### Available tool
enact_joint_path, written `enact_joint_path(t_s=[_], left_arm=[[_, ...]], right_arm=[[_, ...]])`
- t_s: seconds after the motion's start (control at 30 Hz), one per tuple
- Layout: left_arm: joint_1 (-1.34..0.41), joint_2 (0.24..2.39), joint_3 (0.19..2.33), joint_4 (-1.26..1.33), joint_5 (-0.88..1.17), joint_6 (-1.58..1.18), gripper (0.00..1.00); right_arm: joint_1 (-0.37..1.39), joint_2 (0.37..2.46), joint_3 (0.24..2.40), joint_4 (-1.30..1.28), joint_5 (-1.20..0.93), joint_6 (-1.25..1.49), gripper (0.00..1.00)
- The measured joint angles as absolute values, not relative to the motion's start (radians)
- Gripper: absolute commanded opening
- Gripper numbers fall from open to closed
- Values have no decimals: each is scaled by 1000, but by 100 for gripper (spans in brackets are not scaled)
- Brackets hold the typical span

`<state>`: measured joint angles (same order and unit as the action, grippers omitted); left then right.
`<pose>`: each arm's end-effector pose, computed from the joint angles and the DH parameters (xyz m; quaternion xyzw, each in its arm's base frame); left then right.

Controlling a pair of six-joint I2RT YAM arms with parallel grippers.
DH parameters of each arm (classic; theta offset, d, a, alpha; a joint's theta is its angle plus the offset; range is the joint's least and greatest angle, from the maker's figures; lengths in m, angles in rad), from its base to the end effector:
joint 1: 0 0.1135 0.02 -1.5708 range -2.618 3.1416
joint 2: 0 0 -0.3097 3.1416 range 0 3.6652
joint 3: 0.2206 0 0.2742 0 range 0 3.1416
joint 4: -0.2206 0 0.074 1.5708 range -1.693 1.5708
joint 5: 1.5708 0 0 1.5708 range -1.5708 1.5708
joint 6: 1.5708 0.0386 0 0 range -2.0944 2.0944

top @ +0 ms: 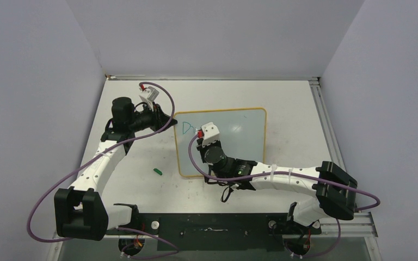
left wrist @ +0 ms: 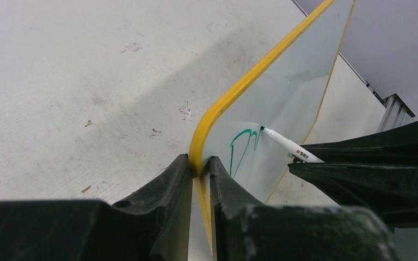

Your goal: Write a sentence on the whiteboard

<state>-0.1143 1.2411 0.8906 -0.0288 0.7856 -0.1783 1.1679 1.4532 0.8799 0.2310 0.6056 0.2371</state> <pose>0.2807 -0.0597 0.3335 0.1902 0.7712 -0.3890 0.4667 0.1538 0.3047 0.2909 -0.1965 0.7742 0.1695 0.5773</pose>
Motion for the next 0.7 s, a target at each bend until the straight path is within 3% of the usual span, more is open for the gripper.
enact_joint_path(t_s=[0.7], left_arm=[[-114, 1241, 891, -28, 785, -179, 0]], right_arm=[[1153, 1453, 886, 222, 611, 249, 5]])
